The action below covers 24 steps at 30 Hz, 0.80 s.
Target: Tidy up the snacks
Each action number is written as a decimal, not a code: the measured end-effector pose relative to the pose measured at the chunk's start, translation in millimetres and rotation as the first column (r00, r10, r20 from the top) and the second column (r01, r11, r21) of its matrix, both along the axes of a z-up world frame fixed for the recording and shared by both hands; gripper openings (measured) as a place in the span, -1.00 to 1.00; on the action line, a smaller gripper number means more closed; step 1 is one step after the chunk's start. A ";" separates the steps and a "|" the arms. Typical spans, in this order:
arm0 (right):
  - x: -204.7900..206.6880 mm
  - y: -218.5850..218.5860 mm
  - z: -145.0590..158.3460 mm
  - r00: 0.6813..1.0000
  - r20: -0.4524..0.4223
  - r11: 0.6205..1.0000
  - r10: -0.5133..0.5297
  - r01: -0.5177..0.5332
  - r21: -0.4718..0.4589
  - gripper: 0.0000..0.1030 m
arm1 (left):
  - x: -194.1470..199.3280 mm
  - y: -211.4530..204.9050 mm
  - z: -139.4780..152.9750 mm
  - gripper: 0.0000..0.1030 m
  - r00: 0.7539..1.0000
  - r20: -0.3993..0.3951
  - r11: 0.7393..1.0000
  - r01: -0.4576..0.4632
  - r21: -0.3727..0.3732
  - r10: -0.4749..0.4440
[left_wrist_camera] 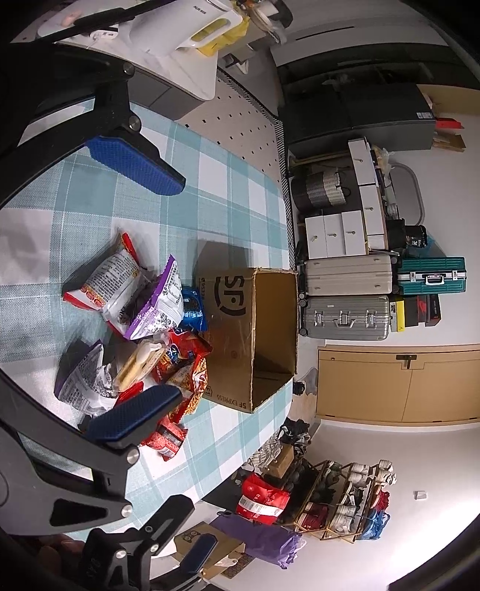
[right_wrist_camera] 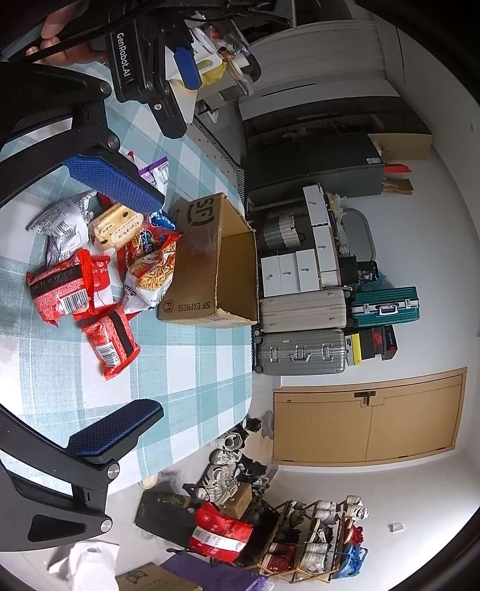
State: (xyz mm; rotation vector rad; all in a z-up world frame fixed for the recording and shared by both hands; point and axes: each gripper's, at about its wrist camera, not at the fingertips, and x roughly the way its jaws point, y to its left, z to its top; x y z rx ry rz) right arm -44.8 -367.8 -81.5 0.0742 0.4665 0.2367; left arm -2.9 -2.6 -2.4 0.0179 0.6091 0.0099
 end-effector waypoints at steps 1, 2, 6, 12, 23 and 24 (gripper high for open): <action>-0.4 0.2 0.0 1.000 0.001 1.000 0.000 0.000 -0.001 0.99 | 0.1 0.2 -0.1 0.99 1.000 0.000 1.000 0.001 0.000 -0.001; -0.4 0.2 0.0 1.000 -0.001 1.000 -0.001 0.001 -0.001 0.99 | -0.1 -0.1 -0.1 0.99 1.000 0.001 1.000 0.000 0.001 0.000; -0.6 -0.2 -0.1 1.000 -0.006 1.000 -0.002 0.002 0.004 0.99 | 0.7 -1.1 -0.5 0.99 1.000 -0.001 1.000 0.001 0.007 -0.001; -0.5 0.0 0.1 1.000 -0.007 1.000 -0.001 0.001 -0.001 0.99 | 2.5 -2.3 -3.5 0.99 1.000 -0.018 1.000 0.005 -0.005 -0.005; -0.3 0.4 0.3 1.000 -0.008 1.000 -0.001 0.001 -0.001 0.99 | 2.8 -3.4 -3.8 0.99 1.000 -0.010 1.000 -0.002 -0.005 0.002; -0.4 0.4 0.2 1.000 -0.007 1.000 -0.001 0.001 -0.001 0.99 | 2.9 -3.4 -3.8 0.99 1.000 -0.010 1.000 -0.002 -0.005 0.002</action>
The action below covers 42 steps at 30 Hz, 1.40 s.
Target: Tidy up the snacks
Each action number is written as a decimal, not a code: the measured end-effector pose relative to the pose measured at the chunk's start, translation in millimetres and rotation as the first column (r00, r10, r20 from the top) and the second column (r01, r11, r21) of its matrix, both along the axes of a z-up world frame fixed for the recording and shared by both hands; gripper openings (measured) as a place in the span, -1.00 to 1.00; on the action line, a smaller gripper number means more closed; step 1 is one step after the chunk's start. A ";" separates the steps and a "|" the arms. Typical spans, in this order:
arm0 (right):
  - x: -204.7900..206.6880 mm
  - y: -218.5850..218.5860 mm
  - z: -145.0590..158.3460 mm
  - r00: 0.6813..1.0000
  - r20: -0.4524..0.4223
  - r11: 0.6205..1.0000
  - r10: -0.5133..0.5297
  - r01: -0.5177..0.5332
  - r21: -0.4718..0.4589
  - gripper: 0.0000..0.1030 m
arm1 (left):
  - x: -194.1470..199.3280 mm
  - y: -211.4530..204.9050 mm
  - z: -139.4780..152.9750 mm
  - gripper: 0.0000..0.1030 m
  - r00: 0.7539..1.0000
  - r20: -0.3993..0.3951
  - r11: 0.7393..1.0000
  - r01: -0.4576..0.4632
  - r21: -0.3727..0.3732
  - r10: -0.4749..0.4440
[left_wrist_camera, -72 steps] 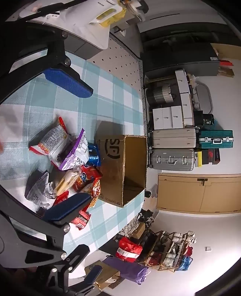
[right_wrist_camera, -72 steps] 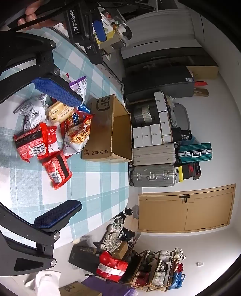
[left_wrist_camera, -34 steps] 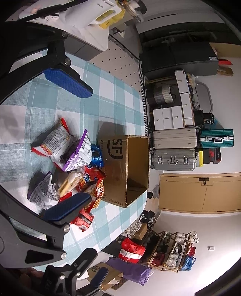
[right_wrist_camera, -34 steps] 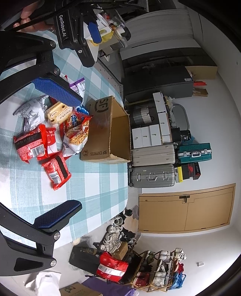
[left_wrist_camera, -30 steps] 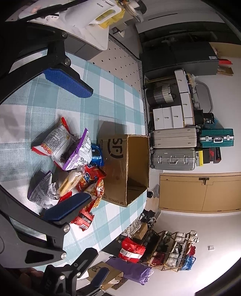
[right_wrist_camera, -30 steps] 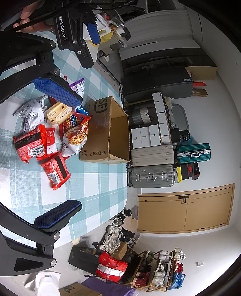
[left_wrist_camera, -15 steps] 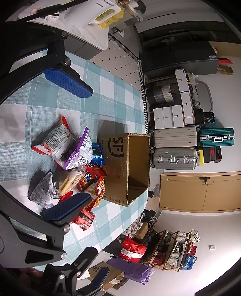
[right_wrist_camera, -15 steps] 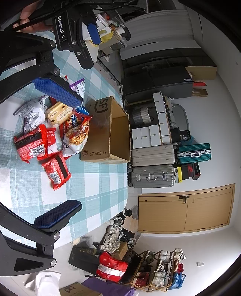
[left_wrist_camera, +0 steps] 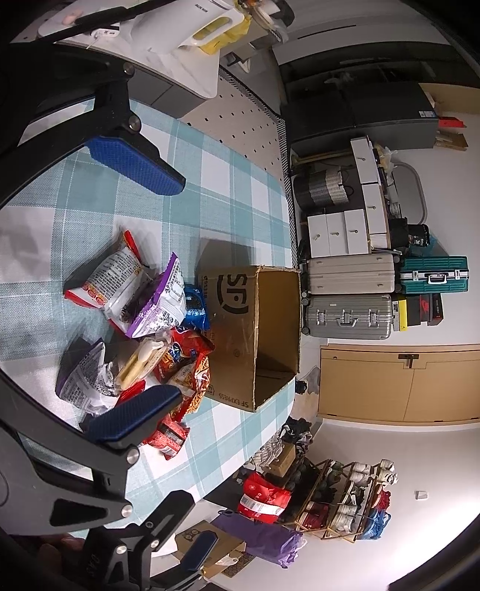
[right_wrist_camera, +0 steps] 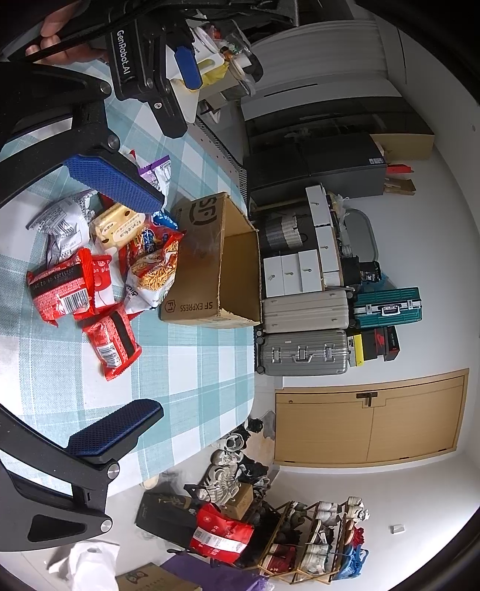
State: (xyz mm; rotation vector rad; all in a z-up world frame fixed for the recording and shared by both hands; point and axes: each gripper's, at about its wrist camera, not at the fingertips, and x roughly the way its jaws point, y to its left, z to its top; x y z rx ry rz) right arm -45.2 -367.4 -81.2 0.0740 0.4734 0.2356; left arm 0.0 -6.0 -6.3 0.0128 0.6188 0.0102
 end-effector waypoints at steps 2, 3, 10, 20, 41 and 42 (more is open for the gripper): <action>-0.1 0.5 0.2 1.000 0.002 1.000 0.000 0.000 -0.001 0.99 | -0.1 -0.1 -0.1 0.99 1.000 0.000 1.000 -0.001 0.000 0.001; -0.6 0.3 0.2 1.000 0.003 1.000 0.000 0.000 0.000 0.99 | 0.6 -0.2 -0.3 0.99 1.000 -0.002 1.000 0.000 -0.002 0.000; -0.1 1.4 0.3 1.000 0.003 1.000 0.001 -0.001 0.001 0.99 | -0.3 -0.1 -0.2 0.99 1.000 0.000 1.000 -0.001 0.002 0.001; 0.9 2.5 -0.9 1.000 -0.001 1.000 0.007 -0.007 0.003 0.99 | 0.0 0.6 -3.4 0.99 1.000 -0.002 1.000 -0.003 0.002 0.003; 23.5 -1.0 -78.4 0.978 -0.197 0.998 0.065 -0.060 0.032 0.99 | 12.8 16.1 -47.1 0.99 0.997 -0.068 1.000 -0.025 -0.006 0.025; 24.5 -0.8 -81.7 0.976 -0.207 0.997 0.070 -0.063 0.038 0.99 | 13.6 16.2 -48.8 0.99 0.997 -0.071 1.000 -0.025 -0.004 0.024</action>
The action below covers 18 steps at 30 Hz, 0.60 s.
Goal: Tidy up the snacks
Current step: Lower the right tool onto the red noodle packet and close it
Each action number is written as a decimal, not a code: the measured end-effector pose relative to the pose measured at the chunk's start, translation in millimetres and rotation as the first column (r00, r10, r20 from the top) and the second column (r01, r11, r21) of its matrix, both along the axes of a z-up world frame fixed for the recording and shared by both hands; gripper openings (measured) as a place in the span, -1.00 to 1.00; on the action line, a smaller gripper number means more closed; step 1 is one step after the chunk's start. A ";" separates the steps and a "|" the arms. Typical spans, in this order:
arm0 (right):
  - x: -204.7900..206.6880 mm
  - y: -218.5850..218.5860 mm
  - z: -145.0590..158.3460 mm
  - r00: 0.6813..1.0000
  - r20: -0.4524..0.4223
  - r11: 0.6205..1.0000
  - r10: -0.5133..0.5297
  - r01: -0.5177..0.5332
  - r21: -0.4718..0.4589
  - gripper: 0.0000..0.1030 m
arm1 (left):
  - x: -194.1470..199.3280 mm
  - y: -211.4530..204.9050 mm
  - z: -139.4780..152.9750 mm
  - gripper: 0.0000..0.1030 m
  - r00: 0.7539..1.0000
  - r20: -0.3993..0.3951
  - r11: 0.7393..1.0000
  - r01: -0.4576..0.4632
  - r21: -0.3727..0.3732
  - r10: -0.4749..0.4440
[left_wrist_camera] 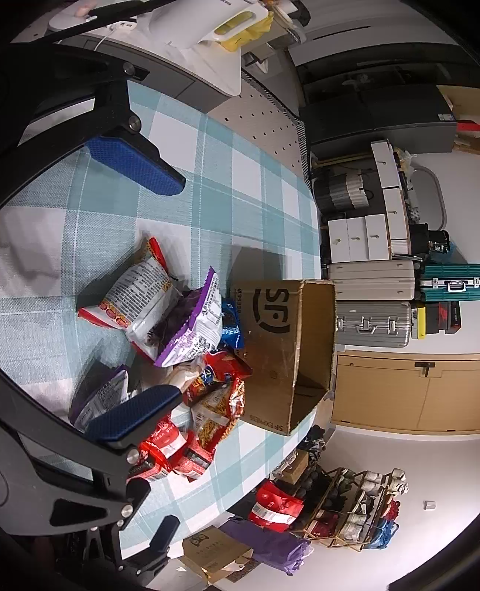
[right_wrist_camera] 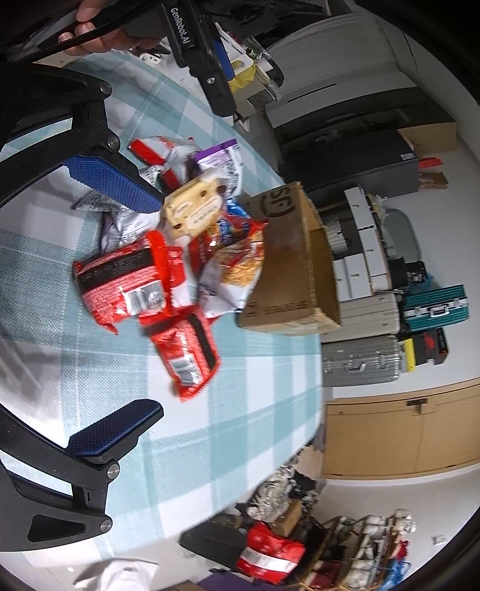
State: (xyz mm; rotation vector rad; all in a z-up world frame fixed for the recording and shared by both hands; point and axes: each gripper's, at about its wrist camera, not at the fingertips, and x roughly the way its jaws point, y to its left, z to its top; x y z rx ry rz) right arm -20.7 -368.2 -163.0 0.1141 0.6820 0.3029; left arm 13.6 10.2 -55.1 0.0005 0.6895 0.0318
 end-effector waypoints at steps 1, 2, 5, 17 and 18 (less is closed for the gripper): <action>2.8 0.2 -4.8 1.000 -0.015 1.000 0.004 -0.004 0.006 0.99 | 0.8 0.2 -1.8 0.99 1.000 -0.003 1.000 0.001 -0.001 -0.001; 3.8 0.1 -7.2 1.000 -0.023 1.000 0.007 -0.007 0.010 0.99 | 1.4 0.2 -3.3 0.99 1.000 -0.006 1.000 0.001 -0.002 -0.001; 9.1 2.3 -15.5 0.999 -0.041 1.000 0.016 -0.016 0.013 0.99 | 4.6 0.1 -7.9 0.99 1.000 -0.018 1.000 0.001 -0.003 -0.001; 20.7 11.0 -30.6 0.992 -0.097 0.995 0.081 -0.075 0.059 0.99 | 14.7 -1.6 -23.2 0.99 0.999 -0.052 1.000 0.010 -0.003 -0.010; 21.8 11.4 -31.8 0.991 -0.103 0.995 0.084 -0.078 0.060 0.99 | 16.1 -2.0 -24.1 0.99 0.999 -0.053 1.000 0.010 -0.002 -0.010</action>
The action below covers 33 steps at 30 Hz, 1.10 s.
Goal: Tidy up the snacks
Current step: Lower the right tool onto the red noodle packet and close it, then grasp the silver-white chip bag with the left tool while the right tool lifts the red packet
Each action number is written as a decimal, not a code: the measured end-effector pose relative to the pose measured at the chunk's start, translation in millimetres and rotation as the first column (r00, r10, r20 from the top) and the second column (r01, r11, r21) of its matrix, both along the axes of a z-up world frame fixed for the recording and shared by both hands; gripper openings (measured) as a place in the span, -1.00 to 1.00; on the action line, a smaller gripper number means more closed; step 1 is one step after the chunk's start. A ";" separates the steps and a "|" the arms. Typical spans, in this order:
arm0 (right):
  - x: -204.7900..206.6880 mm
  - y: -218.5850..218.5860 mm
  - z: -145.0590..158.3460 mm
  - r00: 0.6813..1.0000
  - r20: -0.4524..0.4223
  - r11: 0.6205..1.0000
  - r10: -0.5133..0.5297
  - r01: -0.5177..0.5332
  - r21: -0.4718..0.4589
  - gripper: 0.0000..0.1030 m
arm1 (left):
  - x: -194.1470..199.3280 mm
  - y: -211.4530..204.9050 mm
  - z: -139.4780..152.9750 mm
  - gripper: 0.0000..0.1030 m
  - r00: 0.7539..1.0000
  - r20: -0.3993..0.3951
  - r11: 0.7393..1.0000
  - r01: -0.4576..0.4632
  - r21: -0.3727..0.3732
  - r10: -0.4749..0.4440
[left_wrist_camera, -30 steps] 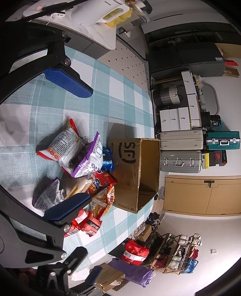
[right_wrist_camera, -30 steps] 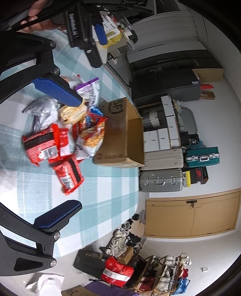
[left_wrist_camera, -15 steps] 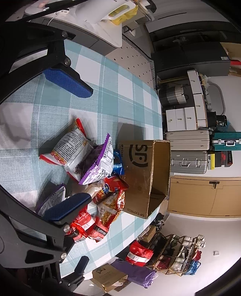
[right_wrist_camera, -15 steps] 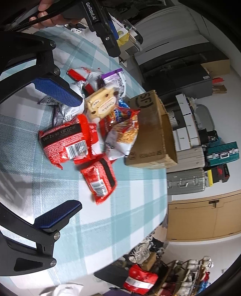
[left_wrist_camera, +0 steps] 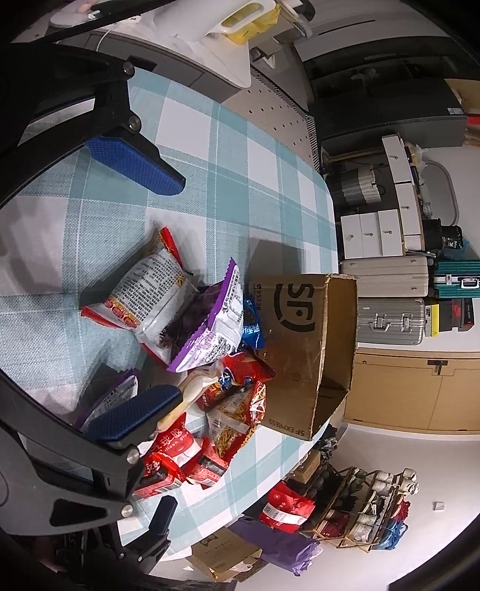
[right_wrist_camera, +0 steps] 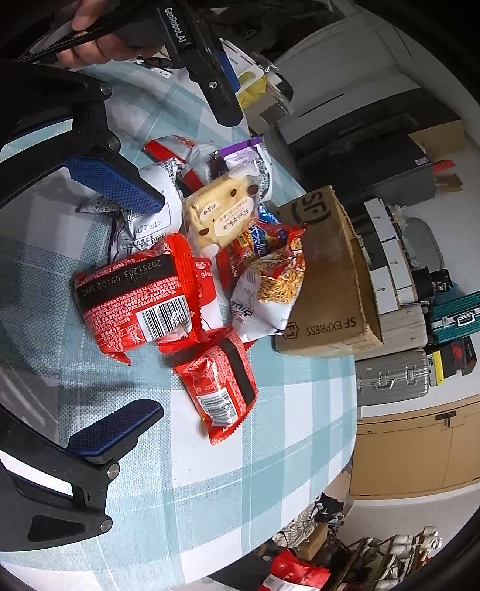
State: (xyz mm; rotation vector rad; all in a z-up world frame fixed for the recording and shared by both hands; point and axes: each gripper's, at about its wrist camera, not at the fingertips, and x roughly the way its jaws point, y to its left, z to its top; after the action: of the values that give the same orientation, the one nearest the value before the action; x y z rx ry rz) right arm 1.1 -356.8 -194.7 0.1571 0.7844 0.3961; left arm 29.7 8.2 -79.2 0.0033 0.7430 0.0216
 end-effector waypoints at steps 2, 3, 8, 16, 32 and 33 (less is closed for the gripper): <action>1.7 -0.4 -1.5 1.000 -0.009 1.000 0.006 -0.006 0.010 0.94 | 0.0 0.0 -0.5 0.99 1.000 -0.001 1.000 -0.001 0.001 0.001; 2.6 -1.1 -1.7 1.000 -0.011 1.000 0.007 -0.007 0.014 0.89 | -0.7 0.1 -0.3 0.99 1.000 0.000 1.000 0.000 0.001 0.000; 7.8 -3.6 -7.6 0.997 -0.054 0.996 0.059 -0.055 0.072 0.10 | -0.7 0.0 -1.0 0.99 1.000 0.000 1.000 -0.001 0.005 0.001; 5.1 -13.6 -9.1 0.995 -0.073 0.991 0.066 -0.058 0.118 -0.11 | -2.8 3.7 -3.5 0.99 1.000 -0.021 1.000 -0.002 -0.003 0.002; -17.1 -31.4 11.5 0.999 0.010 0.988 0.043 -0.044 0.145 -0.11 | -17.5 -22.1 -16.3 0.99 0.982 -0.088 0.980 0.158 -0.124 -0.169; -18.3 -32.3 11.8 0.999 0.011 0.988 0.043 -0.044 0.145 -0.11 | -16.6 -26.6 -18.7 0.98 0.977 -0.095 0.975 0.176 -0.136 -0.189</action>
State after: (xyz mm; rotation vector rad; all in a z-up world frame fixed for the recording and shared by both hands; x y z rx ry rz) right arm -17.2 -389.0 -183.0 0.2747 0.7522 0.4950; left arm 13.1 -18.4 -97.9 -0.0483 0.8487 -0.2031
